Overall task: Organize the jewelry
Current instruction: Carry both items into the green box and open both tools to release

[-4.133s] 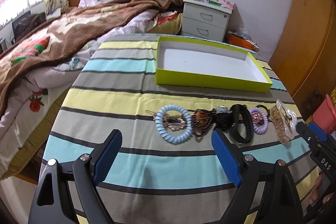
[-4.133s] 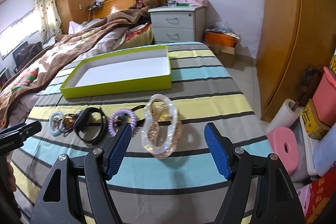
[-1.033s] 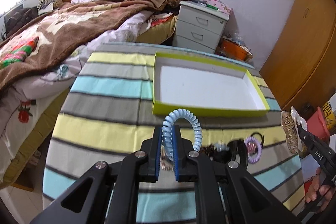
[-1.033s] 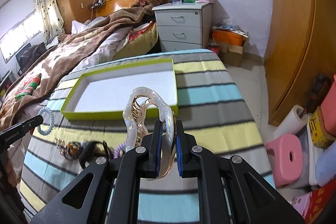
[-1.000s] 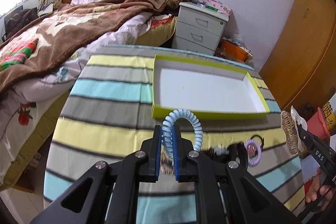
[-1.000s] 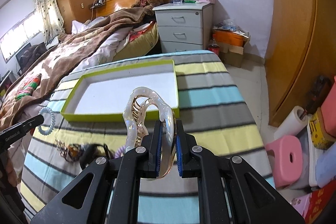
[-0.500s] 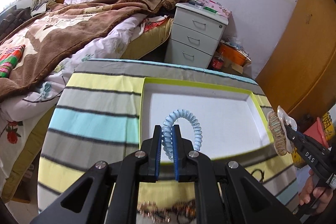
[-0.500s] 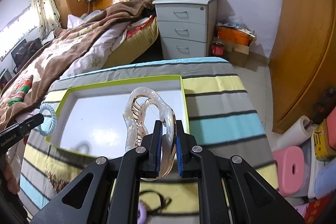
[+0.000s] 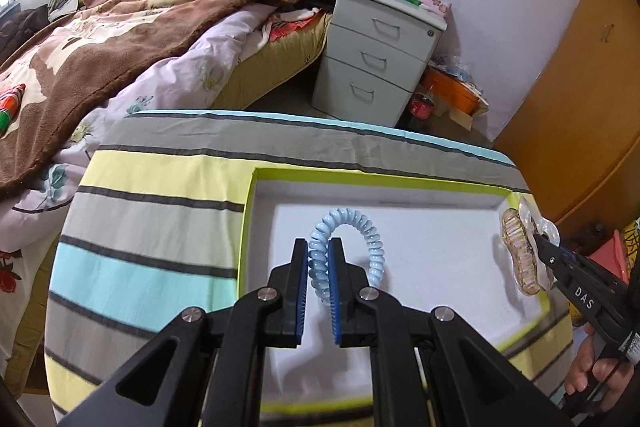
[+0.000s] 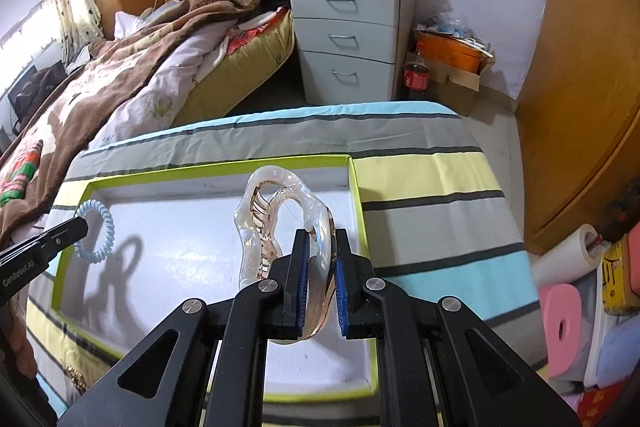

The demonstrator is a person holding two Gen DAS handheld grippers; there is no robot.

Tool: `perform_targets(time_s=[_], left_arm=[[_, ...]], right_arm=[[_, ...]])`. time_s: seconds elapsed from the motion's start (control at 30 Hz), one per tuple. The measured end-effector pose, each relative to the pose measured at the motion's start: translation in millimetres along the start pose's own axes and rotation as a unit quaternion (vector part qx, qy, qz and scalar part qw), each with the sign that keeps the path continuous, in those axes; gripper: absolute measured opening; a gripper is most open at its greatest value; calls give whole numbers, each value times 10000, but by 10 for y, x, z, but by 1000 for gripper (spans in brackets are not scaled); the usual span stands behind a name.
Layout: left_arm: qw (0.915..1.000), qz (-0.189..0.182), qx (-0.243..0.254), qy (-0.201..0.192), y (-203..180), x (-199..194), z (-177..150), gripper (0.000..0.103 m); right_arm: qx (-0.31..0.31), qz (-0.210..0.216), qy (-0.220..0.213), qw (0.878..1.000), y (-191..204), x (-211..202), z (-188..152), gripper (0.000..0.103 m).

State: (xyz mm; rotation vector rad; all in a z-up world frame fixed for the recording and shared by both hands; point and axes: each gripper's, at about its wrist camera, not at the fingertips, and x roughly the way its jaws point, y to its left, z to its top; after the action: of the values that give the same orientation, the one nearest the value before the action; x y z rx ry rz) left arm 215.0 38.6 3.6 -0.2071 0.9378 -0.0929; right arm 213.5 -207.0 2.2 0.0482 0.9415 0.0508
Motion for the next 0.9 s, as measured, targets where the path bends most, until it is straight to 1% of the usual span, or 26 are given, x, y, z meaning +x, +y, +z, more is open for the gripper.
perform_targets(time_s=[0.13,0.37,0.63,0.83,0.9], left_arm=[[9999,93,35,82,9,108,37,10],[9997,134,-36,203,40,226,32,10],[9993,157,-94,328,59,308,2,10],[9993,166,-99,330,82,333,7,11],[9992,180,-100,330,77,328,5,13]], right_arm=[[-14,-42,61,10000,2,98,21,12],[-52,-135,134,9998,-15,202,16,12],[-115,-156,78,9998,-5,205,23,12],[-95,-172,68,9998,-12,213,45,12],[-95,-183,67,9998,-12,216,58,12]])
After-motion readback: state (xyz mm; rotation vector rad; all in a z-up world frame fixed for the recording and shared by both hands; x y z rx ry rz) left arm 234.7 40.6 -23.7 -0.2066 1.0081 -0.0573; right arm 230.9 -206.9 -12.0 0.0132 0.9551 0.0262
